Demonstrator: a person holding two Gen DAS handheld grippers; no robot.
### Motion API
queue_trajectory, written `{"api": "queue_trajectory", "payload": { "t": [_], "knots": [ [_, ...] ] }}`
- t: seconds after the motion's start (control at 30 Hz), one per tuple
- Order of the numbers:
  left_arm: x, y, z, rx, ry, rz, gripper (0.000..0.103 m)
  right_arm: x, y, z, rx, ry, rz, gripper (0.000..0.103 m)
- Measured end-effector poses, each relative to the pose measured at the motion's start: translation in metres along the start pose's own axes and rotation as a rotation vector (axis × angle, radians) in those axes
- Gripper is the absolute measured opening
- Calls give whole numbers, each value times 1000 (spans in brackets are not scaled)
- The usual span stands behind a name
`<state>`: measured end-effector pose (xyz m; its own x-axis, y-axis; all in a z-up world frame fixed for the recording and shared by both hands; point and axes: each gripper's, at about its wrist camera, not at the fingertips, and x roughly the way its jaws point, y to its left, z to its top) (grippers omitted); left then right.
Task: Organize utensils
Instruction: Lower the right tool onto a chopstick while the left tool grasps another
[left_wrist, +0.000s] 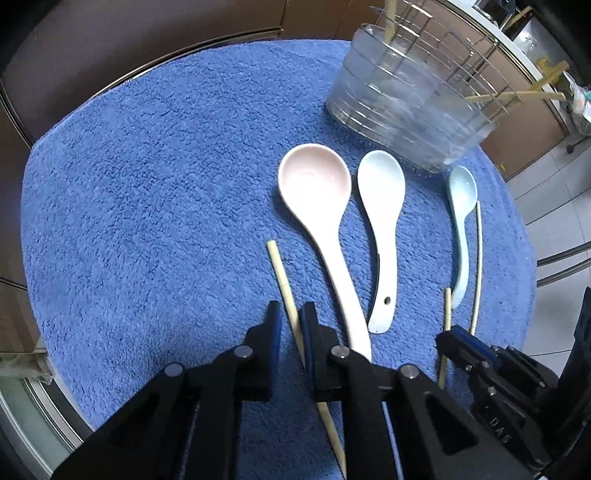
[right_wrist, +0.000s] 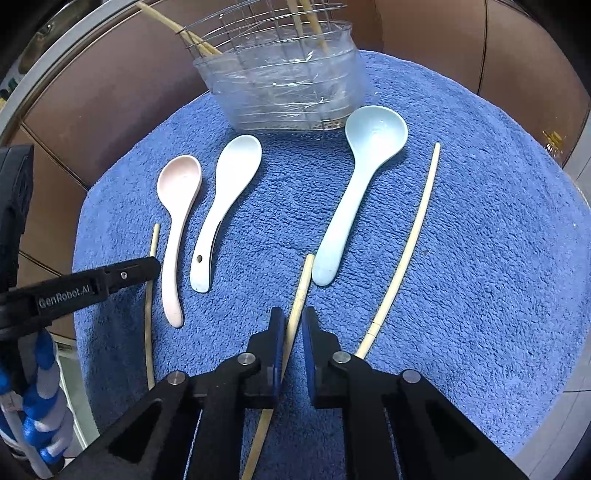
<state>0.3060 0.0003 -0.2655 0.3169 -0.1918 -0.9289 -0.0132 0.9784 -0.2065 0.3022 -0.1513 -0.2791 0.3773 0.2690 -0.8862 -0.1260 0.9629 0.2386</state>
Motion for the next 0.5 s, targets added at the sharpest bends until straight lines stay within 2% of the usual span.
{"api": "queue_trajectory", "payload": {
  "t": [0.17, 0.33, 0.5],
  "knots": [
    [1, -6, 0, -10, -7, -8, 8, -10, -5, 3, 9, -8, 26, 8],
    [-6, 17, -2, -69, -25, -82, 7, -31, -7, -1, -4, -33, 60, 8],
    [-21, 25, -6, -73, -88, -129, 6, -52, -7, -5, -21, -79, 91, 7]
  ]
}}
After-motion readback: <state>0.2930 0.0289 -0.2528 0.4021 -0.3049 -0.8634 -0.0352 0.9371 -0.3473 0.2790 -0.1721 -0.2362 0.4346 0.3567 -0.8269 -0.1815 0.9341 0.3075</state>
